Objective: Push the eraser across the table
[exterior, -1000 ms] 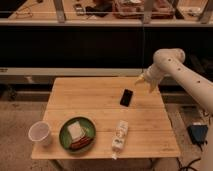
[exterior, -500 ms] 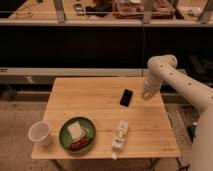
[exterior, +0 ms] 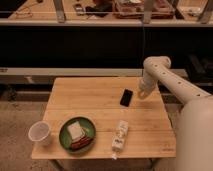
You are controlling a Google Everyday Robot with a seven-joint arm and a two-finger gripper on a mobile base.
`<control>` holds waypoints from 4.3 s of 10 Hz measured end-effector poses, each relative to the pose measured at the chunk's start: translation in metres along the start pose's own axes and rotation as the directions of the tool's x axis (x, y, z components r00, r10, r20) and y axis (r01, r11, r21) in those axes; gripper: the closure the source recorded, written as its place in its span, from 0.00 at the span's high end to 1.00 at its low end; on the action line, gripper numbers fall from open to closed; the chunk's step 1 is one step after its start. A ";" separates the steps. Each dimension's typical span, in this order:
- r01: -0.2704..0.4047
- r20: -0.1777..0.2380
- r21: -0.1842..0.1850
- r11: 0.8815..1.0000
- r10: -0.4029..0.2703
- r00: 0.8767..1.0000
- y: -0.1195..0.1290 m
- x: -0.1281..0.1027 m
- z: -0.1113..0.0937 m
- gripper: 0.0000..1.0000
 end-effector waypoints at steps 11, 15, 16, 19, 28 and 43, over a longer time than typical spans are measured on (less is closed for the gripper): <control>-0.010 -0.056 0.180 0.984 0.021 0.998 -0.020 0.034 0.059 0.00; 0.015 -0.031 0.197 0.980 -0.009 0.999 -0.041 0.028 0.067 0.00; 0.019 -0.021 0.201 0.979 -0.015 1.000 -0.045 0.026 0.069 0.00; 0.062 -0.001 0.218 0.974 -0.063 0.998 -0.069 0.015 0.075 0.00; 0.273 0.102 0.261 0.926 -0.308 0.946 -0.168 -0.069 0.088 0.00; 0.498 0.335 0.352 0.792 -0.604 0.723 -0.331 -0.246 0.120 0.04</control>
